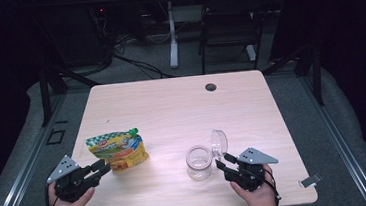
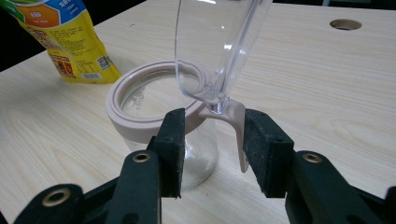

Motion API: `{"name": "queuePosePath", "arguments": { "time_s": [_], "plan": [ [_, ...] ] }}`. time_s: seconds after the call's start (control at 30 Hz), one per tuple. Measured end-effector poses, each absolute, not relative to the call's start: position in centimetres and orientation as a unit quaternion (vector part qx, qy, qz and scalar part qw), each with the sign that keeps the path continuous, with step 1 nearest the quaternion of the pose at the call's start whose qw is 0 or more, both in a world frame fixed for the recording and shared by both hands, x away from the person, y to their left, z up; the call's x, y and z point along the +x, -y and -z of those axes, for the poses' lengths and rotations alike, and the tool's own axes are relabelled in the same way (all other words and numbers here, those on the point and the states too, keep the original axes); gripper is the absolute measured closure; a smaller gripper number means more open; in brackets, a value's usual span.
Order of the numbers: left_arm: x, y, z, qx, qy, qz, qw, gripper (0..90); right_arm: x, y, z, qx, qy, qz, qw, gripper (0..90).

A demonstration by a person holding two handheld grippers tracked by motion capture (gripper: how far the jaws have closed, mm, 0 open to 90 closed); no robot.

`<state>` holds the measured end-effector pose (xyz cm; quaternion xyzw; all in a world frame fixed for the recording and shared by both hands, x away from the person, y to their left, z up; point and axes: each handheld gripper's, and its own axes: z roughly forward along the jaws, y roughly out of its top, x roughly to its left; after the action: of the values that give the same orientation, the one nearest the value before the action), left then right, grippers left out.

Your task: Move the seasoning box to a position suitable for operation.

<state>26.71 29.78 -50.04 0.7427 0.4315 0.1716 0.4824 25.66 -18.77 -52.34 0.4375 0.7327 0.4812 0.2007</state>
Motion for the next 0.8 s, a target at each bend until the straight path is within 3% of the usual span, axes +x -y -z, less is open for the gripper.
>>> {"name": "queuePosePath", "arguments": {
  "time_s": [0.13, 0.63, 0.8],
  "plan": [
    [26.9, -30.5, 50.4, 0.741, -0.443, -0.172, 0.474, 66.2, 25.7, 18.7, 52.4, 0.435, -0.735, -0.48, 0.201, 59.0],
    [28.1, -31.4, 51.7, 0.731, -0.46, -0.172, 0.474, 48.2, 25.8, 18.8, 52.5, 0.439, -0.732, -0.483, 0.196, 58.1],
    [28.8, -31.3, 52.1, 0.738, -0.452, -0.17, 0.472, 47.4, 25.9, 18.9, 52.6, 0.44, -0.732, -0.482, 0.196, 58.0]
  ]
}}
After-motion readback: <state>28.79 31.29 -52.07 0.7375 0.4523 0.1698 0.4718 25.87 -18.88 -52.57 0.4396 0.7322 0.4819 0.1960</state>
